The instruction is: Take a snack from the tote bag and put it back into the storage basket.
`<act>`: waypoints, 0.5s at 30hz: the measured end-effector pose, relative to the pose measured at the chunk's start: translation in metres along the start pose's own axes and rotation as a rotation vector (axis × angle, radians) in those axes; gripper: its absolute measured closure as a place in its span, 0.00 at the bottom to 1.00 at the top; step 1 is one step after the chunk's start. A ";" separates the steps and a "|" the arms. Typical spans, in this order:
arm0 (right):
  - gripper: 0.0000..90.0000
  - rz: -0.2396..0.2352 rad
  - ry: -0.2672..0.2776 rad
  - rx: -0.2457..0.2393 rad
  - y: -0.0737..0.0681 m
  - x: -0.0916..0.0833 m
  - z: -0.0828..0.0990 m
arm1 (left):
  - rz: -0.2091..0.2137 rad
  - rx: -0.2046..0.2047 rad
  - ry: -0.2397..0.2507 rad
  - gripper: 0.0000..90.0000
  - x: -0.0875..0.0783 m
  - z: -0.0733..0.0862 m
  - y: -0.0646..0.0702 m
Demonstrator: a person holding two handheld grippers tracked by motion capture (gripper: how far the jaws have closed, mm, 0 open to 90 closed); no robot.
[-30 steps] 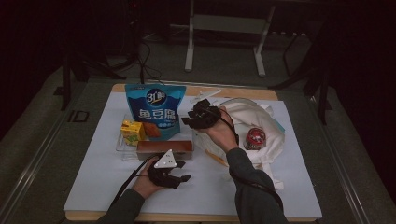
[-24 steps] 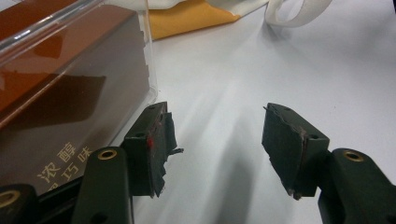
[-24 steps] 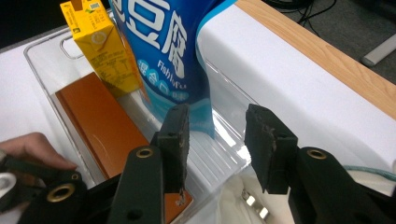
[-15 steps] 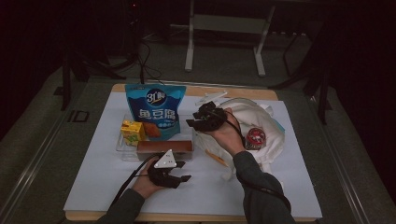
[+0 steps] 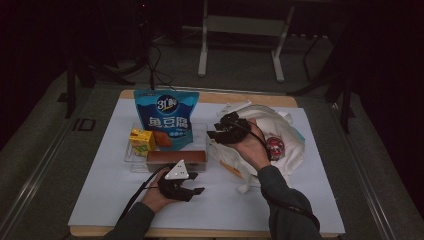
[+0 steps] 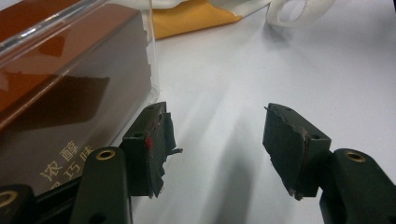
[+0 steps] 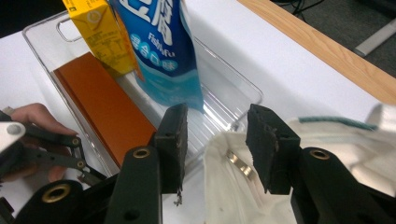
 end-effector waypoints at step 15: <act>0.66 0.034 -0.011 0.046 0.024 -0.014 0.019 | -0.003 -0.002 -0.002 0.45 0.000 0.000 0.000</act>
Point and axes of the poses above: each handheld gripper's, and its own axes: x roughly forward along the jaws, z roughly out of its underside, y roughly to its right, the point moved 6 cm from there along x, roughly forward along the jaws, and after that the axes turned 10 degrees about z, right-handed, at the moved point
